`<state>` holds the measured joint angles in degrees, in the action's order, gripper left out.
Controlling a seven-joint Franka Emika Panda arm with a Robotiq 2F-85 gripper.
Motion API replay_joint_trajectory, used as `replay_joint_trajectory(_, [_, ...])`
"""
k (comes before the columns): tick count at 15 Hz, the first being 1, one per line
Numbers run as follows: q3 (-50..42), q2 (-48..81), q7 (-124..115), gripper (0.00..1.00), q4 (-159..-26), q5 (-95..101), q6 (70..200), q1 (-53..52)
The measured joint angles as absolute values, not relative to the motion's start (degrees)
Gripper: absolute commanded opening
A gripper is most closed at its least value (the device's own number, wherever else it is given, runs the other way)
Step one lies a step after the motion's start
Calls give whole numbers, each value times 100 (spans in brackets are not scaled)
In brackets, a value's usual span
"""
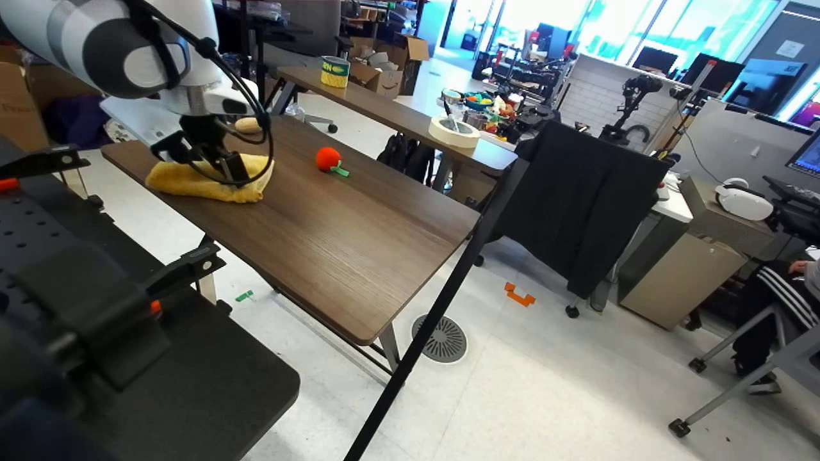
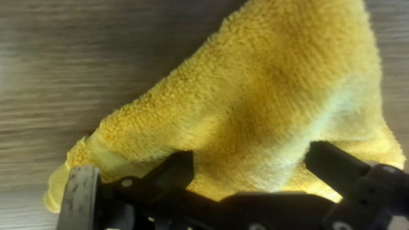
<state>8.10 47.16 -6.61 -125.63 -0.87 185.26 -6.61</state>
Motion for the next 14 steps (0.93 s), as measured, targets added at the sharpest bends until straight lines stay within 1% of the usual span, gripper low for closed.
replay_joint_trajectory(3, [1764, 4642, -354, 100, -12700, -75, 18351, 382])
replay_joint_trajectory(5, [2059, 4690, -283, 100, -12689, -107, 18233, 1134])
replay_joint_trajectory(9, [1926, 4880, -276, 100, -12476, -328, 18038, 2229])
replay_joint_trajectory(11, [1803, 4944, -283, 100, -12287, -472, 17850, 2446])
replay_joint_trajectory(14, [1668, 4943, -289, 100, -12107, -650, 17636, 2343])
